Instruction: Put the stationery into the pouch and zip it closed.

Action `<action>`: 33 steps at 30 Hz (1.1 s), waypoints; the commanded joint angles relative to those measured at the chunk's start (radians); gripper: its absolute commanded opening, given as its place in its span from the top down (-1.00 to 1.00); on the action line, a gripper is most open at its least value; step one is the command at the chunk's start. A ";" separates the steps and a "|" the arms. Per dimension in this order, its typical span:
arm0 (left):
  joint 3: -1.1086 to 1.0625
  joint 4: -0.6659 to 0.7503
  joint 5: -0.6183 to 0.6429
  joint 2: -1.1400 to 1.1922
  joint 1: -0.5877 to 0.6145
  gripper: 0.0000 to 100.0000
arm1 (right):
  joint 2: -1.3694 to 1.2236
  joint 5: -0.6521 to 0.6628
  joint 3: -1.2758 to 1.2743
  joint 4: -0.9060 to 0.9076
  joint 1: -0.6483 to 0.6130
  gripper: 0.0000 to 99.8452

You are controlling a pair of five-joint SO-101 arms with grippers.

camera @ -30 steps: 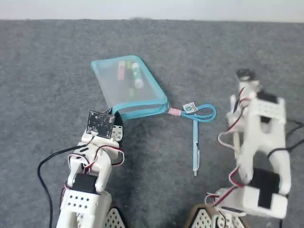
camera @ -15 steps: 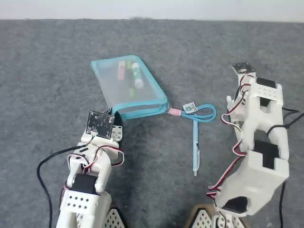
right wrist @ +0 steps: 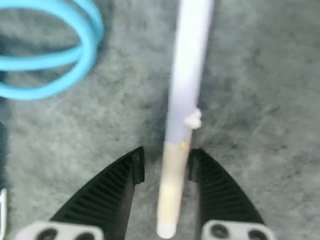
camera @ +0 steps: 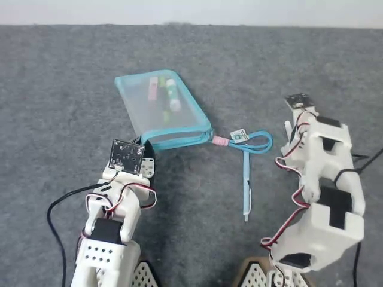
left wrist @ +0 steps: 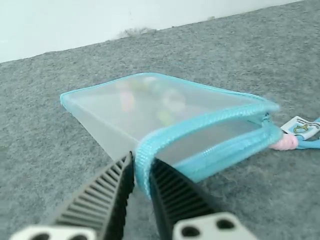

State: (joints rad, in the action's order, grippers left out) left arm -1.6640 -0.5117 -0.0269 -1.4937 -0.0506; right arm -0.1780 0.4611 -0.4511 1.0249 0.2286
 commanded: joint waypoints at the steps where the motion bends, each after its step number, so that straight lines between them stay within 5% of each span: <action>1: 0.016 0.011 -0.005 -0.018 0.002 0.98 | 0.042 0.014 -0.029 -0.024 0.039 0.94; 9: 0.015 0.014 -0.005 -0.018 -0.006 0.98 | 0.150 0.015 -0.002 0.093 0.004 0.99; 21: 0.015 0.014 -0.003 -0.018 -0.006 0.98 | 0.716 -0.081 -0.008 0.476 -0.572 0.99; 26: 0.015 0.014 -0.006 -0.018 -0.006 0.98 | 0.702 -0.086 -0.002 0.542 -0.786 0.99; 33: 0.015 0.014 -0.006 -0.018 -0.006 0.98 | 0.486 -0.126 0.157 0.542 -0.832 0.99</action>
State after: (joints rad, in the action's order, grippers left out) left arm -1.6640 -0.5117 -0.0269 -1.4937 -0.0506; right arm 0.3759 0.3613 -0.4143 1.5543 -0.5923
